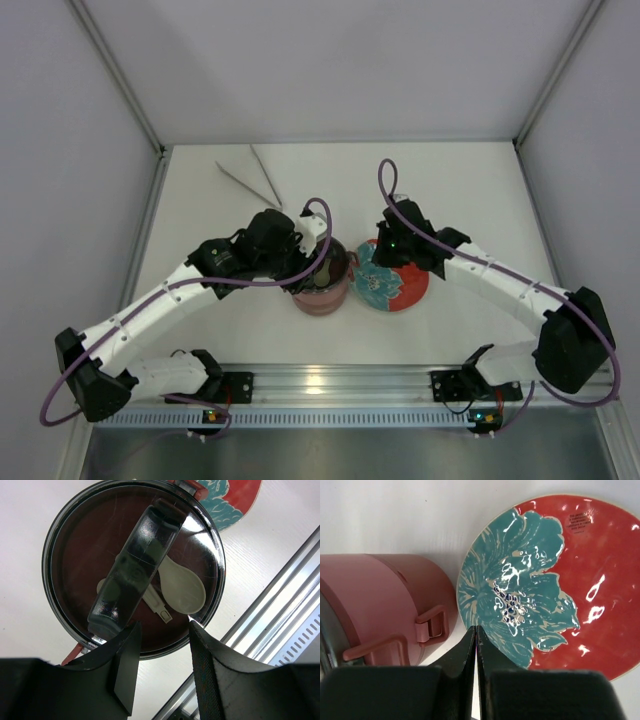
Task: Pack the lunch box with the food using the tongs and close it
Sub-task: Close the fastener on the packing box.
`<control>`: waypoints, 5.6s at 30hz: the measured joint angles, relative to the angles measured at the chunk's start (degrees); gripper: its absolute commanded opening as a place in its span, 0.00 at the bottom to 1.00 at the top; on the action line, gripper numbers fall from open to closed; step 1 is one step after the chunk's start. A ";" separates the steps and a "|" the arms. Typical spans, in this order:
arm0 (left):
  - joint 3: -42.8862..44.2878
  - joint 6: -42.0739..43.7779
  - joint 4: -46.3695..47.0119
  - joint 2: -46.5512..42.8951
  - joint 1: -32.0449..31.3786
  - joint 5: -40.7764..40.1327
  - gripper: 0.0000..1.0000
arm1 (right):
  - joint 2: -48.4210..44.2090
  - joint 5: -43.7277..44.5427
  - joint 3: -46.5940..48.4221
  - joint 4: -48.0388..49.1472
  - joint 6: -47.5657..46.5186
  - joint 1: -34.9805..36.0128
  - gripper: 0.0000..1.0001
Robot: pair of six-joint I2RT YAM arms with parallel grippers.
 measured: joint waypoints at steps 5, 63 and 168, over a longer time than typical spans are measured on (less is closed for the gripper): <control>0.00 0.00 0.04 0.00 0.04 0.09 0.48 | 2.69 -0.31 0.85 0.02 0.57 1.97 0.00; 5.64 -17.25 -1.05 -6.95 0.13 -26.27 0.62 | -5.53 -4.13 14.08 -5.49 -1.49 14.36 0.15; -4.76 -32.41 4.57 -15.50 4.39 -42.38 0.66 | 3.37 2.95 16.59 1.46 -4.37 19.61 0.27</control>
